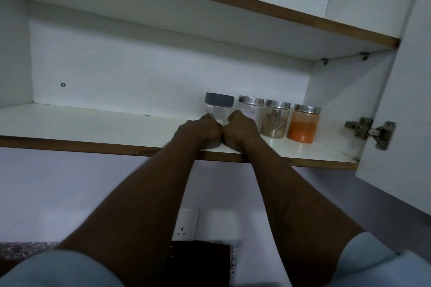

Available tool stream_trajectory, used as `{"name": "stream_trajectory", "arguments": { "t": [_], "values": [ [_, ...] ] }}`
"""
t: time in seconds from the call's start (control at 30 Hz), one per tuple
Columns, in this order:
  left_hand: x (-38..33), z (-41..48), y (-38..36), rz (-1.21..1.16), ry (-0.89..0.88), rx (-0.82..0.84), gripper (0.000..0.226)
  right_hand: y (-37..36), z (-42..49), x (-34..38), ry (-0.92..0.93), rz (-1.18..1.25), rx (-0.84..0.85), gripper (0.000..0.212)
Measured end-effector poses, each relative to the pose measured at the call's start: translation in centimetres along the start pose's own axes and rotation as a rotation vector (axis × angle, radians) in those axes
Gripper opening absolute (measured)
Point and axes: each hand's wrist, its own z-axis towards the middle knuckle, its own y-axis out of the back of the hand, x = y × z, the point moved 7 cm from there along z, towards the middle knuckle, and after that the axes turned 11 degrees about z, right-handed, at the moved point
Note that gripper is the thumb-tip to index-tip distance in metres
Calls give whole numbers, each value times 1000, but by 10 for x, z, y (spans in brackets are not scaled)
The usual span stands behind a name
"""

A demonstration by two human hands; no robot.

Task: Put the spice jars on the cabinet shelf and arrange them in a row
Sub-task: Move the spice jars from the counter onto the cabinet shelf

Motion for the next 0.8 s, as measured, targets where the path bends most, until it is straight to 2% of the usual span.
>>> {"name": "stream_trajectory", "arguments": {
  "t": [0.13,0.23,0.33,0.37,0.43,0.57,0.63,0.73,0.8],
  "values": [
    [0,-2,3,29,-11,-51,65,2,-1,0,18,-21,-45,43],
    [2,-17,18,74,38,-236,48,6,-6,5,64,-43,-100,41],
    [-3,-44,34,106,30,-463,30,12,-19,22,159,-116,-153,22],
    [-6,-52,36,143,3,-484,23,14,-26,30,205,-142,-174,17],
    [-9,-68,38,174,-43,-425,21,20,-42,43,274,-141,-225,16],
    [4,-111,51,-29,-46,-328,26,21,-84,54,327,-49,-152,13],
    [7,-145,49,-109,-76,-388,24,19,-118,54,345,100,-169,8],
    [10,-210,22,-236,-142,-564,20,4,-190,48,384,290,-317,6],
    [25,-249,-10,-275,-86,-615,12,-22,-239,40,345,333,-277,8]
  ]
}}
